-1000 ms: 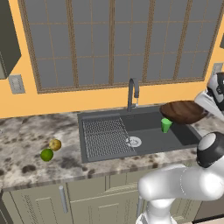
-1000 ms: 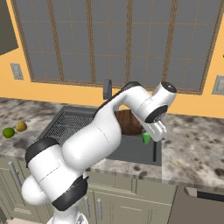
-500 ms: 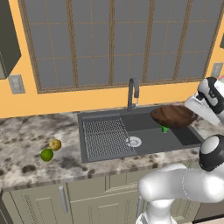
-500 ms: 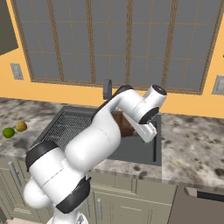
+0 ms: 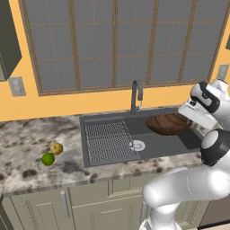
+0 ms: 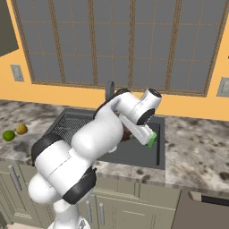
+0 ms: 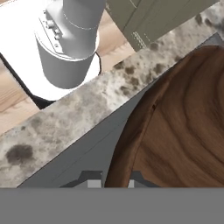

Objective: Remove the squash and lime from the sink. Then move the bowl and cup from the counter to the sink for washing.

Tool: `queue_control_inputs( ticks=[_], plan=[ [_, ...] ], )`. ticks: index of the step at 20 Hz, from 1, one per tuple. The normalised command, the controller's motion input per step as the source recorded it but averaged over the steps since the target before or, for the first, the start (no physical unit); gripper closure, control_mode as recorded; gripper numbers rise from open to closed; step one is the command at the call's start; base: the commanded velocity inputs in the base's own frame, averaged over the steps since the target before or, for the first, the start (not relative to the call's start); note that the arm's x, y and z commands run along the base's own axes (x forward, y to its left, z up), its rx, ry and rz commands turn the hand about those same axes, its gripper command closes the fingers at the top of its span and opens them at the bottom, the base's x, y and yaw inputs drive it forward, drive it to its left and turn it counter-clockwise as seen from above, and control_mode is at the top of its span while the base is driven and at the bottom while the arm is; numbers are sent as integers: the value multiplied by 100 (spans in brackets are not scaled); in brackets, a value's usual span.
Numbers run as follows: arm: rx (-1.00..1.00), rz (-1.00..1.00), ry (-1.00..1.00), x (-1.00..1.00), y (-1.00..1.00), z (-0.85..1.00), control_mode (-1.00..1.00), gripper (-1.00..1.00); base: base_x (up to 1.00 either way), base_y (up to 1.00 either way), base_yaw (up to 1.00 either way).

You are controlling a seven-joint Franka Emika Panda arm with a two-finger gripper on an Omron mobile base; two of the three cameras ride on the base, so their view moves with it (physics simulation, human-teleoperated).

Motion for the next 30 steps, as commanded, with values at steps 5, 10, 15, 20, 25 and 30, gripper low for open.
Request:
queue_control_inputs(
  ticks=[5, 10, 15, 20, 25, 30],
  plan=[
    [5, 10, 9, 28, 15, -23, -100, 100, 0, 0, 0],
    [7, 12, 9, 30, 6, -22, -100, 100, 0, 0, 0],
    [7, 12, 6, 30, 0, -20, -100, 100, 0, 0, 0],
    [7, 11, 2, 28, -1, -18, -100, 100, 0, 0, 0],
    [4, 7, 0, 24, -12, -16, -100, 100, 0, 0, 0],
    [3, 4, 0, 19, -12, -18, -100, 100, 0, 0, 0]
  ],
)
